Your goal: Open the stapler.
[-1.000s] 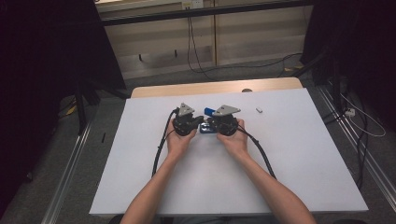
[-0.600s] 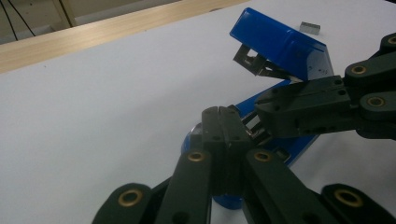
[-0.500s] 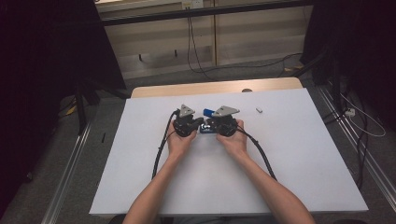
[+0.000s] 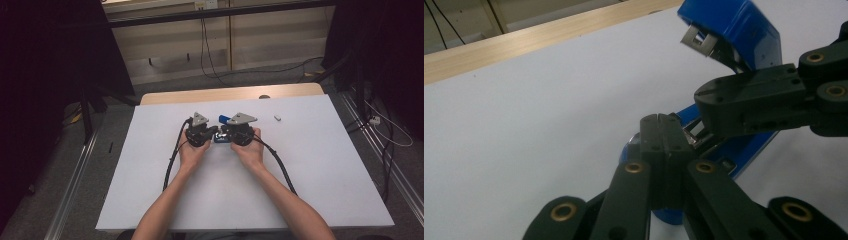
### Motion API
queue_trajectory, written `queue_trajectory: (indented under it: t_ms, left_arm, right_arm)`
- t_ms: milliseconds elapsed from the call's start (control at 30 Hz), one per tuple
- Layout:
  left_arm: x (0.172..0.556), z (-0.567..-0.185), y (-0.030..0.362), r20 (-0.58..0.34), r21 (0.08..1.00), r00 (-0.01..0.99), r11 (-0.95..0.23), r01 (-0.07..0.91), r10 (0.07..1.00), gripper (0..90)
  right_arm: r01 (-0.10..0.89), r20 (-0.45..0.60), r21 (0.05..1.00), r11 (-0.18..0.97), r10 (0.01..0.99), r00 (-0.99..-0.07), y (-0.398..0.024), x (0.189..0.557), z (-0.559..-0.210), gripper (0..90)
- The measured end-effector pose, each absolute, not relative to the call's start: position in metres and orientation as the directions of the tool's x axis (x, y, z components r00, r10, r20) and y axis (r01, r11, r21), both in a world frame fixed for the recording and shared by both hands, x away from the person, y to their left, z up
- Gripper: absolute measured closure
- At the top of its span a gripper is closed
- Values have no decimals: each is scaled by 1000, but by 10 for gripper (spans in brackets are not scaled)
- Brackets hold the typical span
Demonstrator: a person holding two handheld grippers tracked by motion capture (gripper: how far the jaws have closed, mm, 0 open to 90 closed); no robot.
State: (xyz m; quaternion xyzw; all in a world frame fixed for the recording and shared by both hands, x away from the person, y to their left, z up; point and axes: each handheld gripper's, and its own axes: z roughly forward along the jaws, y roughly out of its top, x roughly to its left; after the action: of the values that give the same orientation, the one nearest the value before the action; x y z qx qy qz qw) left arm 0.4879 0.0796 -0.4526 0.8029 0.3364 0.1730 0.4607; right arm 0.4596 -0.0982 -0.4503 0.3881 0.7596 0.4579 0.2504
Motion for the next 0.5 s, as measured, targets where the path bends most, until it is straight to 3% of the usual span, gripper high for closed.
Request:
queue_trajectory:
  t_ms: [500]
  left_arm:
    - [488, -453, 80, -18, 858, 724, -361, 366, 690, 900]
  right_arm:
    - [352, -29, 896, 270, 827, -562, -102, 458, -447, 900]
